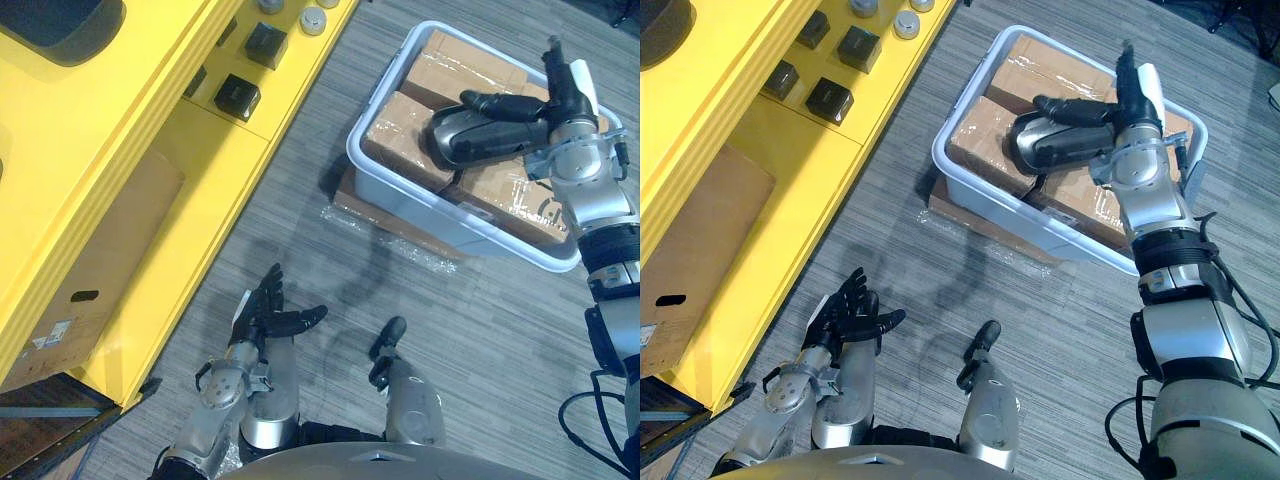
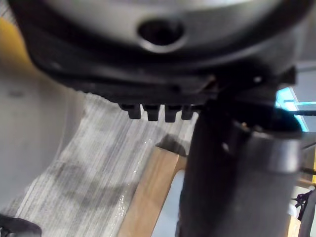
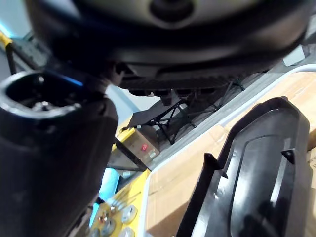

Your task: Walk over and take three plastic housings, then place them on the shelf

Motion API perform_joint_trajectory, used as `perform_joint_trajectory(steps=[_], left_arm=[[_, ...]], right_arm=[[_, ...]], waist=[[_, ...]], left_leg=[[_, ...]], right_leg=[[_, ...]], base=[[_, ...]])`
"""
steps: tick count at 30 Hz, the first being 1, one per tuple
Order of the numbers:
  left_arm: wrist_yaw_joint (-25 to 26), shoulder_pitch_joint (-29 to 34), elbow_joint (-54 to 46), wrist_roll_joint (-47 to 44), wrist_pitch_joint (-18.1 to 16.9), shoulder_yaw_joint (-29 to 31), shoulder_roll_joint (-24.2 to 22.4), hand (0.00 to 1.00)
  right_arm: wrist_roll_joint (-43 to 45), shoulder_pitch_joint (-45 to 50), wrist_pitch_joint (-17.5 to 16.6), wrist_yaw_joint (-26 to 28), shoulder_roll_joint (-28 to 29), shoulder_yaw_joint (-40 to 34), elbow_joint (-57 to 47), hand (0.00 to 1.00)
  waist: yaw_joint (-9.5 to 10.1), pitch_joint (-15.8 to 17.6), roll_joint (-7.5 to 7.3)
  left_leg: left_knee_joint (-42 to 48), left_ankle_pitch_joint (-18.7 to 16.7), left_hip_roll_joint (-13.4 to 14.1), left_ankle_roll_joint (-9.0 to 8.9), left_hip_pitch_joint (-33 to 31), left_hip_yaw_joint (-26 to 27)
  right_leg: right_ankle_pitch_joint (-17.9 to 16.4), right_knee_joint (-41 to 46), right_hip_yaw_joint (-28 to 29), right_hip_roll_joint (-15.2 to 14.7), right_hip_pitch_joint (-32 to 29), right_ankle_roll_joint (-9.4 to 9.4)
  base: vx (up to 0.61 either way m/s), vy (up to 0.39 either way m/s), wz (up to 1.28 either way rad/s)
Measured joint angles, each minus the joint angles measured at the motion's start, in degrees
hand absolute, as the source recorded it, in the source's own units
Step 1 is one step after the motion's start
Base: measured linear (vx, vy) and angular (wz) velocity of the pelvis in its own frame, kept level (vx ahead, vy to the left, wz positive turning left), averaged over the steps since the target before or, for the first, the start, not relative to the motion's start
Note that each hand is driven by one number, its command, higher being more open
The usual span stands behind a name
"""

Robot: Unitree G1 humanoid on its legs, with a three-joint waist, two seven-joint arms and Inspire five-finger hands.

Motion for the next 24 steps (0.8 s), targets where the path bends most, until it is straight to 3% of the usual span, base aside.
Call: perform_joint_trajectory(steps=[9, 17, 24], left_arm=[[-0.1, -0.2, 0.0, 0.0, 0.0, 0.0, 0.0, 1.0], [-1.1, -0.5, 0.0, 0.0, 0.2, -0.1, 0.0, 1.0], [-1.2, -0.7, 0.2, 0.0, 1.2, -0.9, 0.1, 1.0]], right_arm=[[7.9, 1.4, -0.2, 13.3, 0.0, 5.2, 1.6, 1.0], [10.2, 3.8, -0.8, 19.5, 1.0, 5.4, 3.6, 1.0], [10.1, 5.6, -1.4, 20.1, 2.7, 5.4, 5.1, 1.0]], waist=[[0.57, 0.1, 1.1], [0.53, 0.1, 1.31], [0.52, -0.1, 1.71]], left_leg=[[-0.1, 0.1, 0.0, 0.07, -0.5, -0.5], [-0.6, 0.8, -0.1, 0.13, -0.6, -0.8], [-2.0, 1.4, -0.1, 0.08, 0.3, -0.7]], right_leg=[[-0.1, 0.1, -0.5, 0.0, 0.0, 0.01], [-0.1, 0.1, -1.0, 0.0, 0.0, -0.07], [-0.4, 0.5, -0.9, 0.0, 0.0, -0.43]], base=[[0.0, 0.004, 0.02], [0.0, 0.005, 0.03], [0.0, 0.0, 0.0]])
